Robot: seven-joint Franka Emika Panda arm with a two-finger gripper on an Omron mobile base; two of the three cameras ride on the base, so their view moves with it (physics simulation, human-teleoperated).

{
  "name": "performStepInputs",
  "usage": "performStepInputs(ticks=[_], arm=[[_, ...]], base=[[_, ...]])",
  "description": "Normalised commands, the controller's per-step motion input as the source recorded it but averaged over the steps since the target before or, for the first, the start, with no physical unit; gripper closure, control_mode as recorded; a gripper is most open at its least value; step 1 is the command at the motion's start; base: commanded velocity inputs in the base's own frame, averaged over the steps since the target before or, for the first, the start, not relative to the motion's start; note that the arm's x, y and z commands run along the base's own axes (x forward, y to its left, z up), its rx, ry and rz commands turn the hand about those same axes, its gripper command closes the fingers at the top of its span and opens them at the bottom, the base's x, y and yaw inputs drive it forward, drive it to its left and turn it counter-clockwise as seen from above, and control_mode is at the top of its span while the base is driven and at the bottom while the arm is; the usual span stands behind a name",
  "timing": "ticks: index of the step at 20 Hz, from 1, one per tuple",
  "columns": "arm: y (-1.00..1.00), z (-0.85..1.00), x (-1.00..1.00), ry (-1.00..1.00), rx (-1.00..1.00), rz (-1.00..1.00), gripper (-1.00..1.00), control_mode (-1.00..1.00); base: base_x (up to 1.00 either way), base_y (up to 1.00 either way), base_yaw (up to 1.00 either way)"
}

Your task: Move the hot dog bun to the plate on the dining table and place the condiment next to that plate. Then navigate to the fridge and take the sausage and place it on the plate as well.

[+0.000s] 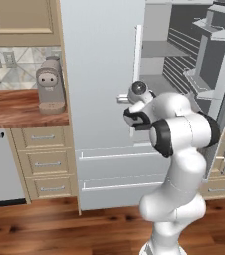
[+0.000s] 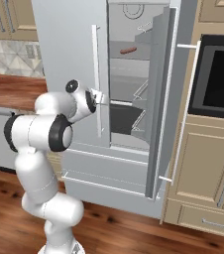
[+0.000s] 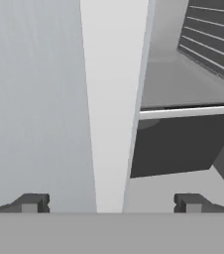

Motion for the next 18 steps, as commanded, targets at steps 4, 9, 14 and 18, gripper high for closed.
performStepInputs(ticks=[4, 9, 14, 18], arm=[[0.0, -0.17, 0.71, 0.0, 0.01, 0.0, -1.0, -1.0], [0.0, -0.24, 0.49, -0.02, 0.0, 0.0, 1.0, -1.0], [0.03, -0.24, 0.15, -0.02, 0.0, 0.0, 1.0, -1.0], [0.58, 0.0, -0.4, 0.0, 0.0, 0.02, 1.0, -1.0]], base=[[0.0, 0.0, 0.0], [0.0, 0.0, 0.0], [0.0, 0.0, 0.0], [0.0, 0.0, 0.0]])
